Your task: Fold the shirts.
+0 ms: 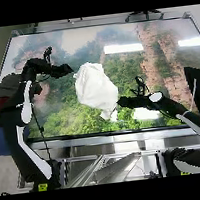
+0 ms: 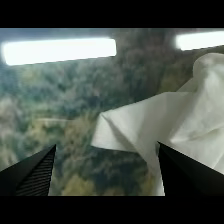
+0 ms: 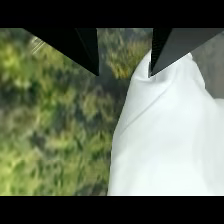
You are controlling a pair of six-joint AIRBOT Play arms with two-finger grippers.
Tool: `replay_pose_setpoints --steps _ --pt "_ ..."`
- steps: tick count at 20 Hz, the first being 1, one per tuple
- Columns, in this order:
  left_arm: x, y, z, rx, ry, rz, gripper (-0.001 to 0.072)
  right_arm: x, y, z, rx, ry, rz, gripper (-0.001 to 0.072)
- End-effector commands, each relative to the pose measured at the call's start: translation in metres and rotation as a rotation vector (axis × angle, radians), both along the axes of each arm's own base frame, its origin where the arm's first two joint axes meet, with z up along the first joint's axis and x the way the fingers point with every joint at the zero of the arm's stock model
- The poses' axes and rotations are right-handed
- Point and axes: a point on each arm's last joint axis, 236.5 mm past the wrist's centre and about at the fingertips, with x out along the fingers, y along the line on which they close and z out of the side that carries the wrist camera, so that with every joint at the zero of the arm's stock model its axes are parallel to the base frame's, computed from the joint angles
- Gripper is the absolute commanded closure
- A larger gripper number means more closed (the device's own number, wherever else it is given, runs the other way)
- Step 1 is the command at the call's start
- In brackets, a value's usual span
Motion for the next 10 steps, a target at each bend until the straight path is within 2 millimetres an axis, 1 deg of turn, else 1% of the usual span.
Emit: replay_pose_setpoints --steps 1,2,3,5,6,7,9,10 --pt "0.0 -0.024 -0.011 -0.063 0.056 -0.052 0.0081 0.016 0.009 -0.007 -0.007 -0.005 -0.001 0.0359" --pt "-0.002 -0.03 -0.014 -0.059 0.063 -0.072 0.0203 0.02 0.009 -0.005 -0.007 -0.017 -0.005 0.0359" --pt "-0.001 -0.034 -0.015 -0.059 0.06 -0.077 0.0241 0.024 0.009 -0.003 -0.009 -0.027 -0.01 0.0359" --pt "0.006 -0.041 -0.014 -0.052 0.028 -0.069 0.0241 0.028 0.01 -0.001 -0.013 -0.044 0.002 0.0358" --pt "0.006 -0.045 -0.014 -0.05 0.023 -0.071 0.0242 0.028 0.011 -0.001 -0.011 -0.043 0.005 0.0358" --pt "0.005 -0.044 -0.015 -0.037 0.027 -0.073 0.0244 0.027 0.011 -0.001 -0.01 -0.04 0.007 0.0358" --pt "-0.004 -0.042 -0.022 0.014 0.059 -0.097 0.0419 0.022 0.014 -0.001 -0.002 -0.027 0.024 0.0359" --pt "-0.011 -0.043 -0.021 0.008 0.079 -0.113 0.0419 0.019 0.016 -0.001 0.005 -0.017 0.035 0.0358"
